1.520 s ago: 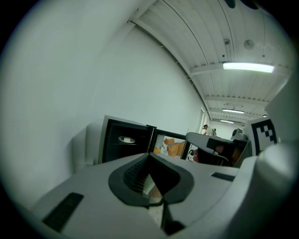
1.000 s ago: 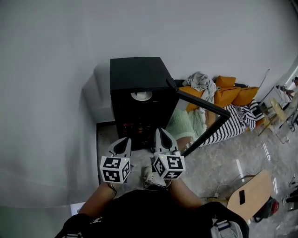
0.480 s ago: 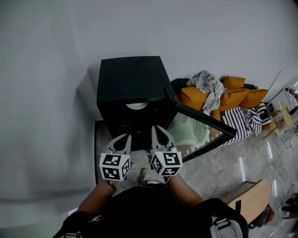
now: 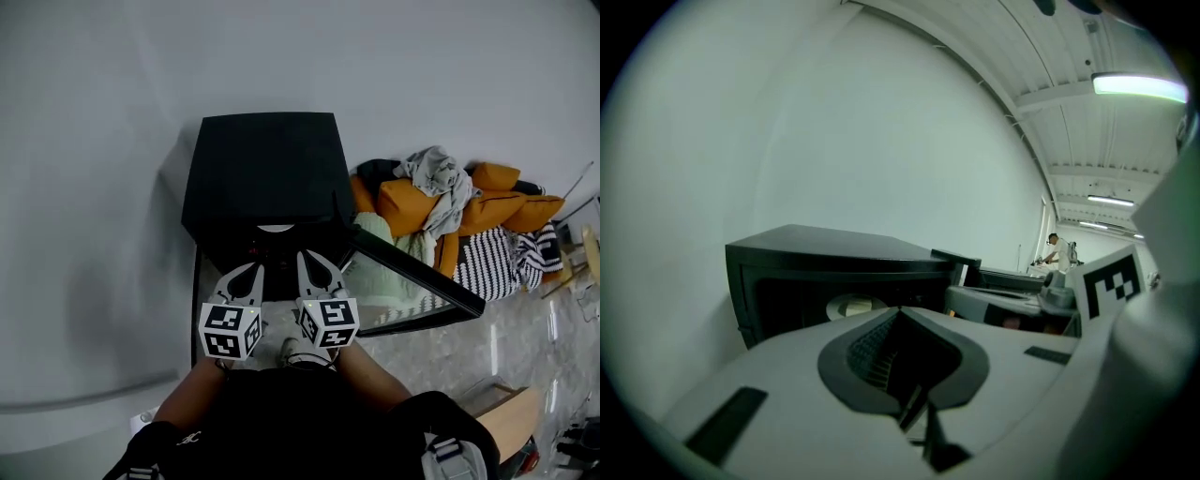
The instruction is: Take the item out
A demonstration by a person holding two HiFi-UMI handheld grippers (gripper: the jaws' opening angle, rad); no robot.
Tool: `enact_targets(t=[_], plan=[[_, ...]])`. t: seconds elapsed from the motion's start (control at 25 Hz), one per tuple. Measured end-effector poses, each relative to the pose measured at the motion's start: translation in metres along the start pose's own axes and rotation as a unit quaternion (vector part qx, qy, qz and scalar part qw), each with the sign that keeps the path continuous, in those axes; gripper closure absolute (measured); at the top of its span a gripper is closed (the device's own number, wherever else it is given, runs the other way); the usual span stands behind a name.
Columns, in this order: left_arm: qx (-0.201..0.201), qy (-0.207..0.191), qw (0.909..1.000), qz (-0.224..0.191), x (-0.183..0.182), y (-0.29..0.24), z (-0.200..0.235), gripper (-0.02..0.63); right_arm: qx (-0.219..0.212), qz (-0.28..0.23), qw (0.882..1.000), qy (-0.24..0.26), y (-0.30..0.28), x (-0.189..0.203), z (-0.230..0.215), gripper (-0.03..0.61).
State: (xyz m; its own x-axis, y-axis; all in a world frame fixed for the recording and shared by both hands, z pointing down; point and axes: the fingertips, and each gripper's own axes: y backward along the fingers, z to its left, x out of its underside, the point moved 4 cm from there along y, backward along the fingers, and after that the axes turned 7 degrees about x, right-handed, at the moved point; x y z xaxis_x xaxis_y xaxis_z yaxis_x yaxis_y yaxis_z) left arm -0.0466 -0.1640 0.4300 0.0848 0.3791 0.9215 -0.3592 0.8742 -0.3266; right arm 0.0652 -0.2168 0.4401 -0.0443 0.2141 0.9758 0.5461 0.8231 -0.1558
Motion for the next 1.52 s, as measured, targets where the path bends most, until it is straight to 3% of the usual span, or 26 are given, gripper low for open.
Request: enact_targets(t=[0.36,0.84,1.0,1.2,1.36,1.52], plan=[[-0.01,-0.012,0.9998,0.016,-0.004,-0.011,0.021,0.606,0.004,0.034,0.999,-0.007,-0.034,0.025,-0.002,0.571],[0.029,-0.009,0.9991,0.03,-0.001,-0.007,0.055,0.606,0.088,0.053,0.995,-0.003,-0.087,0.064,-0.003,0.563],[0.04,-0.008,0.9986,0.035,0.0,-0.009,0.062,0.606,0.117,0.063,0.991,-0.021,-0.106,0.073,-0.011,0.454],[0.051,-0.014,0.9978,0.041,0.002,-0.01,0.065,0.606,0.158,0.078,0.984,-0.022,-0.125,0.083,-0.02,0.371],[0.051,-0.014,0.9977,0.042,0.003,-0.009,0.073,0.606,0.195,0.087,0.977,-0.012,-0.143,0.087,-0.026,0.328],[0.048,-0.015,0.9978,0.042,0.002,-0.007,0.084,0.606,0.215,0.103,0.971,-0.019,-0.159,0.091,-0.032,0.325]])
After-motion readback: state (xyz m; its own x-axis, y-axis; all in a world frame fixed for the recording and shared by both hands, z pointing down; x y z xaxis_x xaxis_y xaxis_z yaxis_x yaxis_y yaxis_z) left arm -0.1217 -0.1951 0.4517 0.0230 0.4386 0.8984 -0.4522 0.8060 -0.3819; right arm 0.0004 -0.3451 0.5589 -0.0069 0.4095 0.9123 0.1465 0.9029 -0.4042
